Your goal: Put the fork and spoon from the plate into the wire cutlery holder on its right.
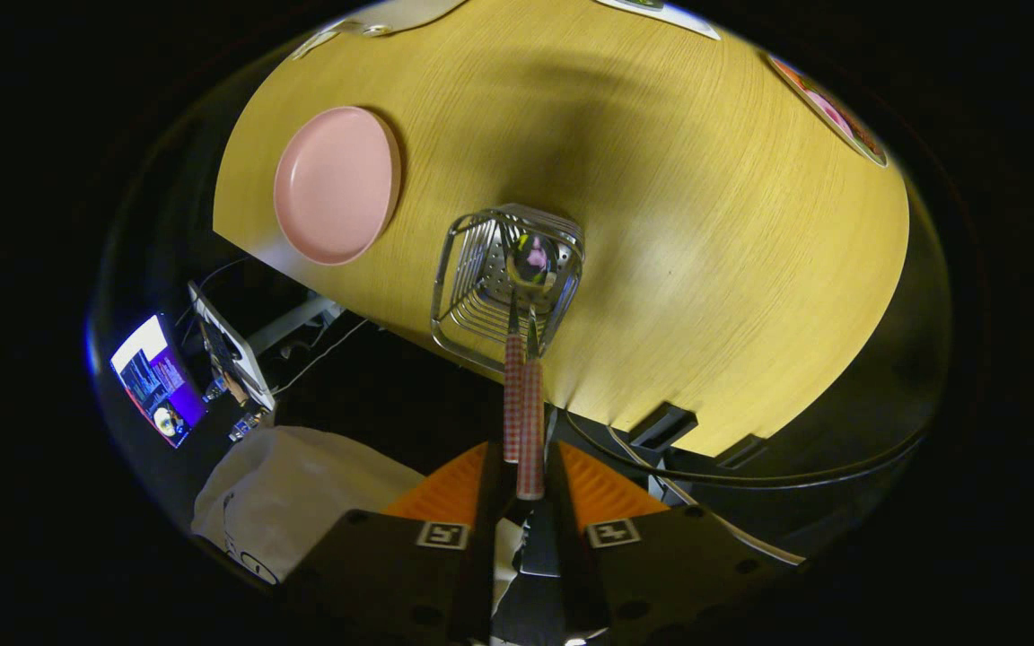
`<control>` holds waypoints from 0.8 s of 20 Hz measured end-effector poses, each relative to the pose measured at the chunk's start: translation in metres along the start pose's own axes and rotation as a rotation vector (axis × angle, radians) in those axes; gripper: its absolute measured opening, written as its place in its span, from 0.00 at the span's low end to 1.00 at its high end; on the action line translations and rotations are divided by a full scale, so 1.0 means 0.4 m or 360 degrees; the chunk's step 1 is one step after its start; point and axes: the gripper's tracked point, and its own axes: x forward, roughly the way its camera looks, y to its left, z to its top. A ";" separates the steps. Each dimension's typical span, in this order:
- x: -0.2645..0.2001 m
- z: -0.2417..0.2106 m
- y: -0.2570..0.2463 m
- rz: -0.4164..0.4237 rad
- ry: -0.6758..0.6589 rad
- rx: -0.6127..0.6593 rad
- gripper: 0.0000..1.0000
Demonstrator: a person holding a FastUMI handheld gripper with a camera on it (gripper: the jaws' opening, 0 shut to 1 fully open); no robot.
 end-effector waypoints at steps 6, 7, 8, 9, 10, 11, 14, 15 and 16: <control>-0.053 0.006 0.040 0.0084 -0.0197 -0.0022 0.88; -0.066 0.005 0.048 0.0107 -0.0253 -0.0016 0.95; -0.078 0.008 0.056 0.0123 -0.0313 -0.0012 1.00; -0.091 0.011 0.061 0.0133 -0.0381 -0.0014 0.99; -0.105 0.015 0.067 0.0140 -0.0458 -0.0017 0.99; -0.121 0.020 0.070 0.0139 -0.0549 -0.0018 0.99; -0.177 0.015 0.084 0.0134 -0.0807 -0.0016 0.99; -0.198 0.013 0.092 0.0130 -0.0897 -0.0017 1.00; -0.219 0.008 0.101 0.0130 -0.0987 -0.0016 0.99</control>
